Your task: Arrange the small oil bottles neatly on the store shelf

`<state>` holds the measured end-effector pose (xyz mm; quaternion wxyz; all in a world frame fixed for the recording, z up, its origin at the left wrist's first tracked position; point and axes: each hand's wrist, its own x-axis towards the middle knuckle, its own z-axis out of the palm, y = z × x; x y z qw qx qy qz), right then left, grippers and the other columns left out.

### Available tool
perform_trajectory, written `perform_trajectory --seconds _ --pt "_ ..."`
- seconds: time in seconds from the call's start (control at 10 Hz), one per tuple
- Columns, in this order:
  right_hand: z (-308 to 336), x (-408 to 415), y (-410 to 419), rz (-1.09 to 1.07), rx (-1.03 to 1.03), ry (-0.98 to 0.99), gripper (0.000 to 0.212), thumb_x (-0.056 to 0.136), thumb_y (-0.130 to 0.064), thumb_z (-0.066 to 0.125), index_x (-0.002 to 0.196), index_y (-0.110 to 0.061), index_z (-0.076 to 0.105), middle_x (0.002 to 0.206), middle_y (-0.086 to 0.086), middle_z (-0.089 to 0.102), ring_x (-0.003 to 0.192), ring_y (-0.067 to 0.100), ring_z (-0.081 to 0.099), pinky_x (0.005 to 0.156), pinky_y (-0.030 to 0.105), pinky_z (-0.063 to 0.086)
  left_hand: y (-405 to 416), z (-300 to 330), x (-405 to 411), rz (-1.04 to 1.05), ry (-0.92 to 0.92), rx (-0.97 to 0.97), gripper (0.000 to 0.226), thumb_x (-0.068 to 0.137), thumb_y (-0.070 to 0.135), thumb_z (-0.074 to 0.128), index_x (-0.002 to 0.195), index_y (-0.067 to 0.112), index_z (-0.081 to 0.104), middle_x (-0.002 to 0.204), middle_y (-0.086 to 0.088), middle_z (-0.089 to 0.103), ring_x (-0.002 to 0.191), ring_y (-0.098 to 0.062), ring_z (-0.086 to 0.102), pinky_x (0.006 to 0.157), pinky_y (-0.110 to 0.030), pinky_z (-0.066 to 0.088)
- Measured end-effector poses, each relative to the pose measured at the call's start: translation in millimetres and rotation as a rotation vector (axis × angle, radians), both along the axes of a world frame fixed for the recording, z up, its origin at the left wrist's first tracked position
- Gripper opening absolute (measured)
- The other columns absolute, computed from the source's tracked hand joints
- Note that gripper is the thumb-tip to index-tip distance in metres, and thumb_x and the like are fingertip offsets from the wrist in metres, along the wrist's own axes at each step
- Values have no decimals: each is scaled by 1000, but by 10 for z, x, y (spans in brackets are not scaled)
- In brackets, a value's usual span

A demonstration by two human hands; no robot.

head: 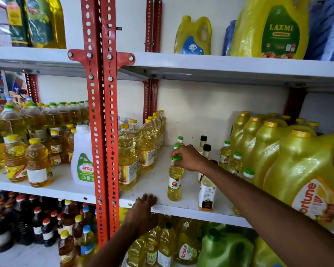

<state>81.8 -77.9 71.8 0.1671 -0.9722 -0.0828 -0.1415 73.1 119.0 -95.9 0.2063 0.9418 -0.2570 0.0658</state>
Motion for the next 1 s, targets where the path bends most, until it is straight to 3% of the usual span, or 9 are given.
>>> perform_trajectory --seconds 0.1,0.3,0.7,0.9,1.0 --pt "8 -36 16 11 10 0 37 78 -21 78 110 -4 71 118 14 70 110 26 63 93 27 46 5 -11 7 -4 -3 4 68 85 29 62 148 20 40 152 -2 43 135 -24 46 110 -38 46" --pt "5 -122 47 27 9 -13 31 79 -19 77 106 -4 73 112 13 73 106 25 65 87 24 44 5 -15 15 -13 -32 -1 62 84 29 64 142 19 45 143 -3 51 124 -24 53 103 -35 50" --pt "8 -175 141 27 16 -3 31 79 -20 77 106 -5 72 112 12 73 105 23 65 83 23 44 0 -12 15 -10 -2 -17 64 83 29 66 142 19 45 144 -4 50 126 -26 51 103 -38 50" --pt "-6 -189 146 5 -5 -12 36 78 -22 78 111 -7 71 116 12 71 109 24 64 86 24 44 7 -3 27 -2 5 3 64 84 29 65 143 19 42 145 -5 48 127 -27 50 103 -38 50" --pt "75 -243 110 -12 18 -17 51 77 -28 78 123 -10 64 126 13 66 117 27 61 97 31 49 -69 104 33 3 -9 42 66 87 32 63 146 16 37 149 -9 45 133 -29 47 107 -41 48"
